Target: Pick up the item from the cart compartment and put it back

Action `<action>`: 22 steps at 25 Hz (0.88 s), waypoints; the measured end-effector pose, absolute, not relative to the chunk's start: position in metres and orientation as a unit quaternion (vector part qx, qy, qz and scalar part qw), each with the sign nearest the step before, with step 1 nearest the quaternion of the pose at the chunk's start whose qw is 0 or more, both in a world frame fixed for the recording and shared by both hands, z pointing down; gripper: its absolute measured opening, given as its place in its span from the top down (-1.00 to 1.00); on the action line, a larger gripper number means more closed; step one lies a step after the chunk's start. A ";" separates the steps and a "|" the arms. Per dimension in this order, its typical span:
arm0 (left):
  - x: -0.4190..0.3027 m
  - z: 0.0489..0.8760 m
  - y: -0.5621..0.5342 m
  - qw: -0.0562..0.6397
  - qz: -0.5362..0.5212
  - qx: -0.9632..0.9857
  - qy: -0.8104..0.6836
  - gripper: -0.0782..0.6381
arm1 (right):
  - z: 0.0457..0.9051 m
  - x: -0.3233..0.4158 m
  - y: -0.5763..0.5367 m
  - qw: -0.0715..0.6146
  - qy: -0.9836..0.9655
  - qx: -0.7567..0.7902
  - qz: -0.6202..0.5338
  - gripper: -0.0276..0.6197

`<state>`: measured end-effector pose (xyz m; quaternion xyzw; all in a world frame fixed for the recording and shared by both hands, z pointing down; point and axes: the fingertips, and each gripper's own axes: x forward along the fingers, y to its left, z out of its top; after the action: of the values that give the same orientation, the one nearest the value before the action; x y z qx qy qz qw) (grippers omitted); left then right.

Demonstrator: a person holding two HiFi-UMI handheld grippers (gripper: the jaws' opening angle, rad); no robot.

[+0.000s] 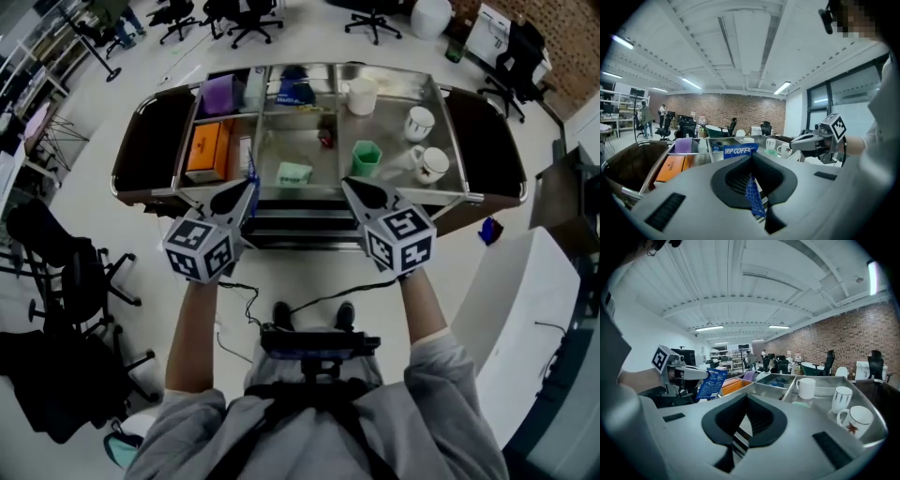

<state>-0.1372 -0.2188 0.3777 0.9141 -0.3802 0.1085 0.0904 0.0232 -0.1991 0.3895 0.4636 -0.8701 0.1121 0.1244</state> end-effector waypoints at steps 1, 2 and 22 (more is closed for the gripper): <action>-0.142 0.378 -0.217 0.094 0.102 0.913 -0.384 0.76 | 0.389 0.025 -0.197 0.122 -0.870 0.464 0.114 0.89; -0.146 0.378 -0.215 0.096 0.097 0.911 -0.389 0.76 | 0.389 0.028 -0.195 0.120 -0.869 0.466 0.115 0.89; -0.173 0.388 -0.197 0.102 0.083 0.898 -0.419 0.76 | 0.402 0.043 -0.178 0.109 -0.861 0.478 0.135 0.89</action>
<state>-0.1731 -0.1970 0.3876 0.8984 -0.4191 0.0832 0.1016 0.0430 -0.1785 0.4024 0.4778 -0.8612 0.1345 0.1093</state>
